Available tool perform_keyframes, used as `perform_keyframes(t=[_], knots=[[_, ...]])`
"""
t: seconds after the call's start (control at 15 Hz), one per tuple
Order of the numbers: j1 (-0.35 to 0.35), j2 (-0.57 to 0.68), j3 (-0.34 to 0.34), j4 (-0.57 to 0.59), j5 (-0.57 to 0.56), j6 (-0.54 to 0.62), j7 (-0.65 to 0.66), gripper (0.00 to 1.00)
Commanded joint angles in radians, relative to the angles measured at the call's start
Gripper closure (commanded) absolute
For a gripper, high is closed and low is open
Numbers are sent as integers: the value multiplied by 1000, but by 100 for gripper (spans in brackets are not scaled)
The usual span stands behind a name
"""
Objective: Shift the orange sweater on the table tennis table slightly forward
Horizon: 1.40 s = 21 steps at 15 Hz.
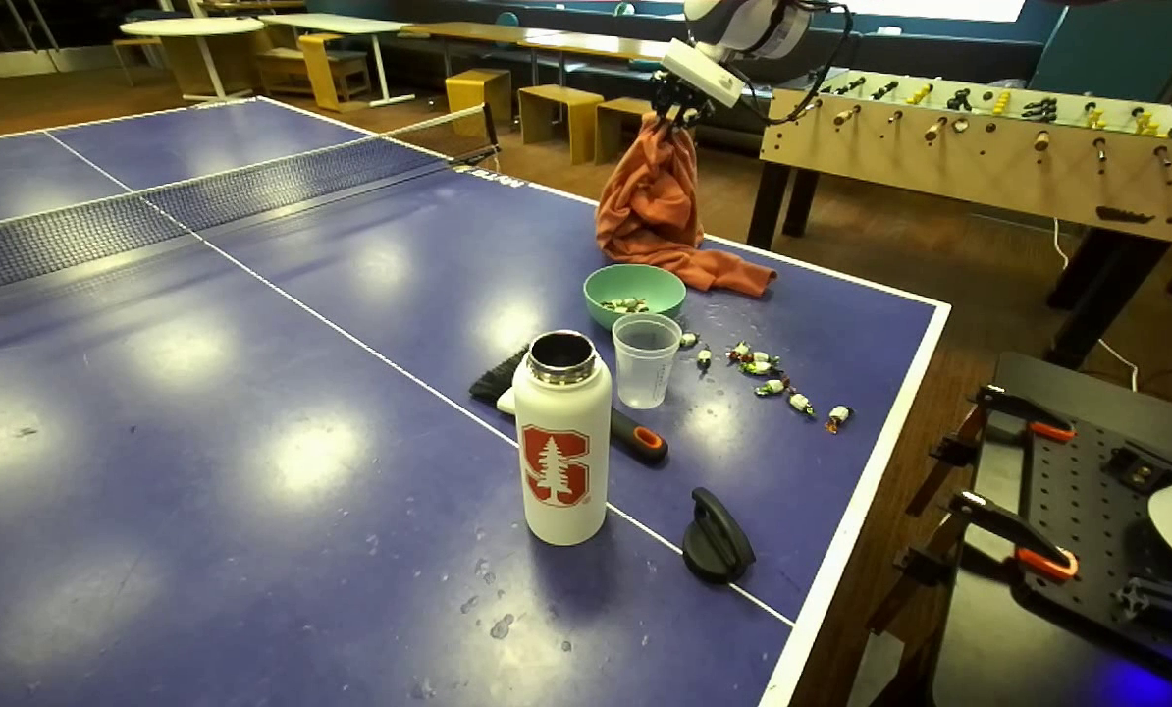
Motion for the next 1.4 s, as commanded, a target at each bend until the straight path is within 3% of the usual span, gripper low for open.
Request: perform_keyframes(t=[0.0, 0.4, 0.47, 0.53, 0.67, 1.0, 1.33], knots=[[-9, -60, 16, -11, -2, -174, -14, 95], [4, -74, -4, 5, -37, -346, -9, 95], [5, -75, -5, 5, -42, -355, -7, 57], [4, -76, -5, 7, -44, -363, -5, 56], [3, -79, -4, 9, -46, -364, -4, 42], [-1, -96, 4, 4, -43, -360, -20, 3], [2, -113, 5, -5, -44, -353, -25, 0]])
